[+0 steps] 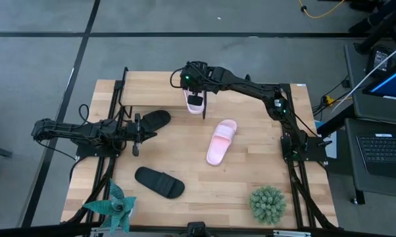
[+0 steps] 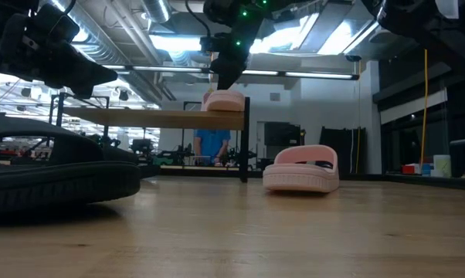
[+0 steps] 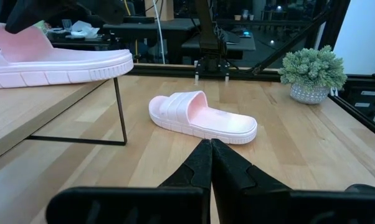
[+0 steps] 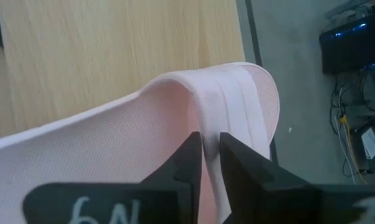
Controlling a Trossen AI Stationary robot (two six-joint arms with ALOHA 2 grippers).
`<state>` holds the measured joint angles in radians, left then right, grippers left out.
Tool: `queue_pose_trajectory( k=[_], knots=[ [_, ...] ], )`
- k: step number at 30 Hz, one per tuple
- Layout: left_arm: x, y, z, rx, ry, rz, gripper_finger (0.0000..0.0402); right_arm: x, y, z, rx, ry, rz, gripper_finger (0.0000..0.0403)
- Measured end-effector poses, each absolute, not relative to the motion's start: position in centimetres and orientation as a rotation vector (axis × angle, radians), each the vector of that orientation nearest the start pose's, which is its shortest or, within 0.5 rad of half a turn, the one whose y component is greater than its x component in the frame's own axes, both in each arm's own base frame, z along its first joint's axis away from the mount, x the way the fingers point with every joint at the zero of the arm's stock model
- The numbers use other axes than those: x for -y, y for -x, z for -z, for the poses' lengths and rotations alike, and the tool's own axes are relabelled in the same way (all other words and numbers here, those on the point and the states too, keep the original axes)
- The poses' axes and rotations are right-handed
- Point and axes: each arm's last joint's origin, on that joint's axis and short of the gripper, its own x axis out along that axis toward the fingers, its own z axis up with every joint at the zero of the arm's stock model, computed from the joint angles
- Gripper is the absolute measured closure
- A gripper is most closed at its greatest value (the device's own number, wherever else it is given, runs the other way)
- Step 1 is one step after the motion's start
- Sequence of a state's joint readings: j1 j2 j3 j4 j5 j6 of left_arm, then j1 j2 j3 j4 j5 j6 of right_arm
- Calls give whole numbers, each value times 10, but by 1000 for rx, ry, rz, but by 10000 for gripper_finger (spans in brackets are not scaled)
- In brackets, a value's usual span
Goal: Pick and place slides into the shelf
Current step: Put the top pink slide on the shelf
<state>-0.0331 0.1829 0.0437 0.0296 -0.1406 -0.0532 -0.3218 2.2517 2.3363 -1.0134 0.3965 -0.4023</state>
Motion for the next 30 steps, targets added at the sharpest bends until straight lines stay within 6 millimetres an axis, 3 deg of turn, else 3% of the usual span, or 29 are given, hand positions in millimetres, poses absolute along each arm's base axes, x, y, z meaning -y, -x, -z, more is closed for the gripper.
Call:
queue_pose_trajectory(
  k=[30],
  knots=[
    [-1, -107, -166, -107, 44, -110, 401, 167, -456, -317, -1042, 471, 444, 342]
  ],
)
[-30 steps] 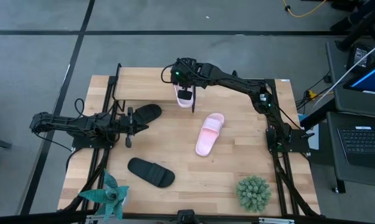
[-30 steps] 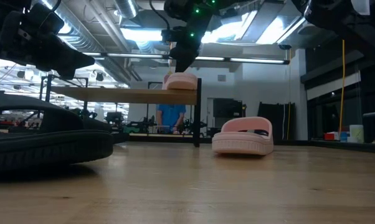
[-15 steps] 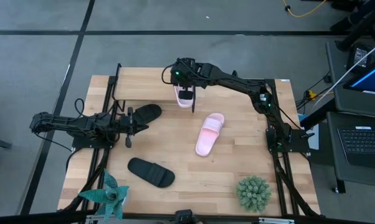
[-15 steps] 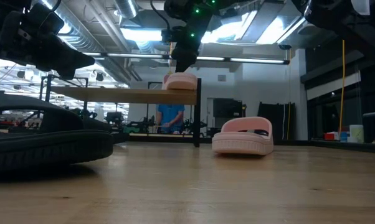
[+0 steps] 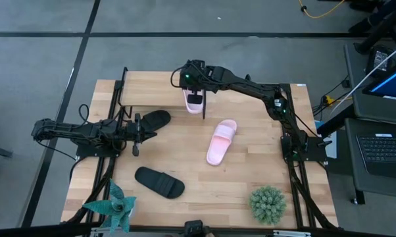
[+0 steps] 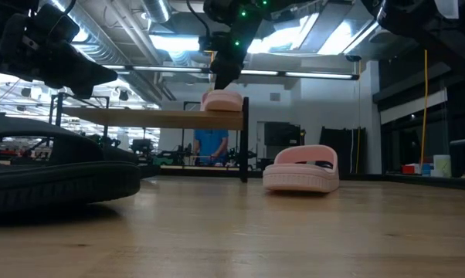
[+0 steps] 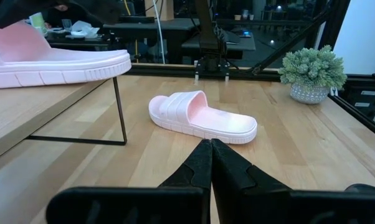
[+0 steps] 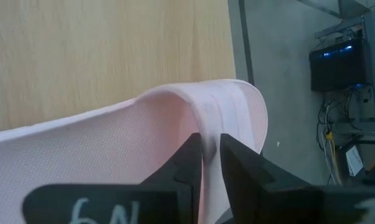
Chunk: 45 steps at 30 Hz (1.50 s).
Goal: Pick and place slides into the shelf
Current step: Put the top pink slide on the shelf
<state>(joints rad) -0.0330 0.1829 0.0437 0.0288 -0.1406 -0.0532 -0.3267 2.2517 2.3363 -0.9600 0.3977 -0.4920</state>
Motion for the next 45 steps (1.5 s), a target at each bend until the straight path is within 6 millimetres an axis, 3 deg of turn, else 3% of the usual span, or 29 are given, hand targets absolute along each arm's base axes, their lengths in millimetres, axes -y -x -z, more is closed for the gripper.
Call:
queue_pose_trajectory(
  k=[15, 35, 40, 45],
  knots=[
    [-1, -107, -166, -115, 43, -110, 401, 169, -455, -318, -1068, 501, 547, 343],
    [-1, -107, -164, -129, 42, -111, 401, 167, -455, -316, -1069, 515, 440, 349],
    [-1, -107, -164, -129, 42, -111, 401, 163, -458, -315, -1018, 451, 290, 395],
    [-1, -107, -164, -129, 42, -111, 401, 158, -460, -315, -960, 394, 137, 399]
  ],
)
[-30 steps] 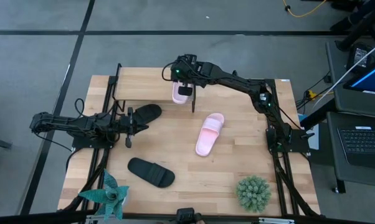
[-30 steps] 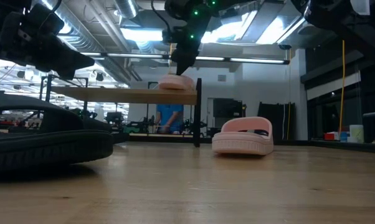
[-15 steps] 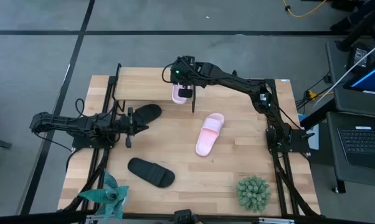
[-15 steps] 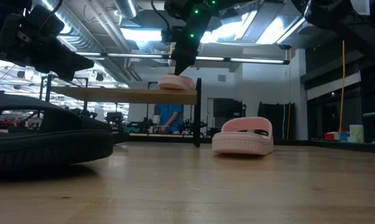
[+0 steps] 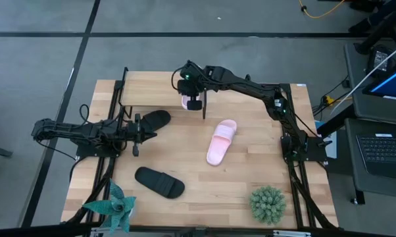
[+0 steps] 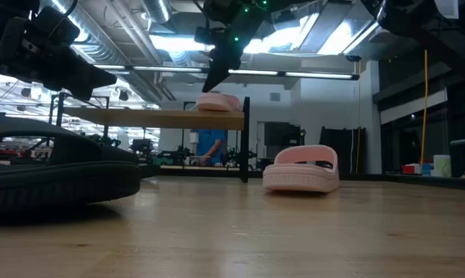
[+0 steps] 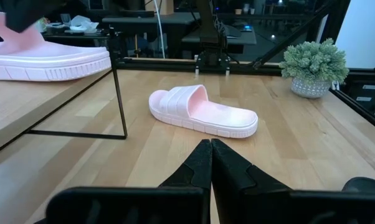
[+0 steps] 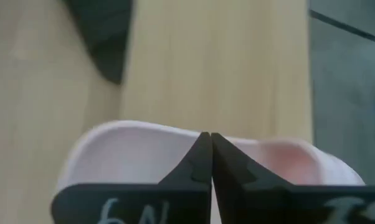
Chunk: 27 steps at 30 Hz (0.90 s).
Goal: Pick and place slides into the shelf
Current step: Put the top pink slide on the shelf
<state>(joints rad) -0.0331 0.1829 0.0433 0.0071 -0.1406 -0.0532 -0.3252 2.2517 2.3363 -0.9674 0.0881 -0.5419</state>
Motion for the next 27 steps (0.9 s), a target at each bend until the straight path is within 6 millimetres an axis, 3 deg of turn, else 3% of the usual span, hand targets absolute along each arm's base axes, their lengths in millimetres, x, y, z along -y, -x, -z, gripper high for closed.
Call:
queue_pose_trajectory(
  k=[15, 27],
  knots=[
    [0, -107, -164, -129, 42, -111, 401, 141, -467, -315, -897, 381, -6, 401],
    [0, -107, -164, -128, 61, -112, 401, 137, -479, -297, -899, 418, -79, 402]
  ],
)
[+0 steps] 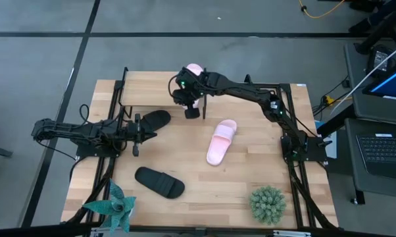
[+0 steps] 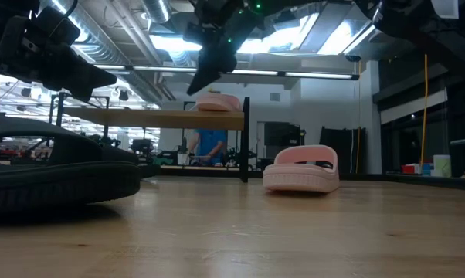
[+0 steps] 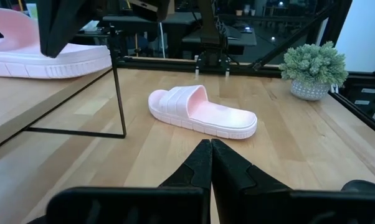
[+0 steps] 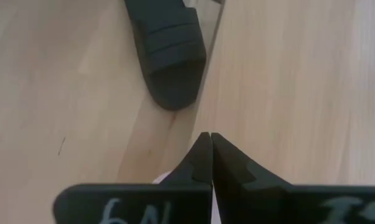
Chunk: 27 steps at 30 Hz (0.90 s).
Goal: Pick and place slides into the shelf
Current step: Put the top pink slide on the shelf
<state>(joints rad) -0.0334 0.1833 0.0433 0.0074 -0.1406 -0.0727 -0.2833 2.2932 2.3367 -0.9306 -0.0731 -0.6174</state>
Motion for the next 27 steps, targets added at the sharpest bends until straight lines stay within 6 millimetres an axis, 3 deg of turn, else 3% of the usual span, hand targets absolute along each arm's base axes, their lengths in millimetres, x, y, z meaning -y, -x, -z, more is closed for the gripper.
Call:
queue_pose_trajectory(
  k=[13, 27],
  knots=[
    [0, -107, -164, -128, 64, -112, 401, 137, -472, -292, -1003, 424, -44, 403],
    [-1, -107, -164, -128, 65, -112, 401, 137, -472, -292, -1005, 436, -46, 403]
  ],
)
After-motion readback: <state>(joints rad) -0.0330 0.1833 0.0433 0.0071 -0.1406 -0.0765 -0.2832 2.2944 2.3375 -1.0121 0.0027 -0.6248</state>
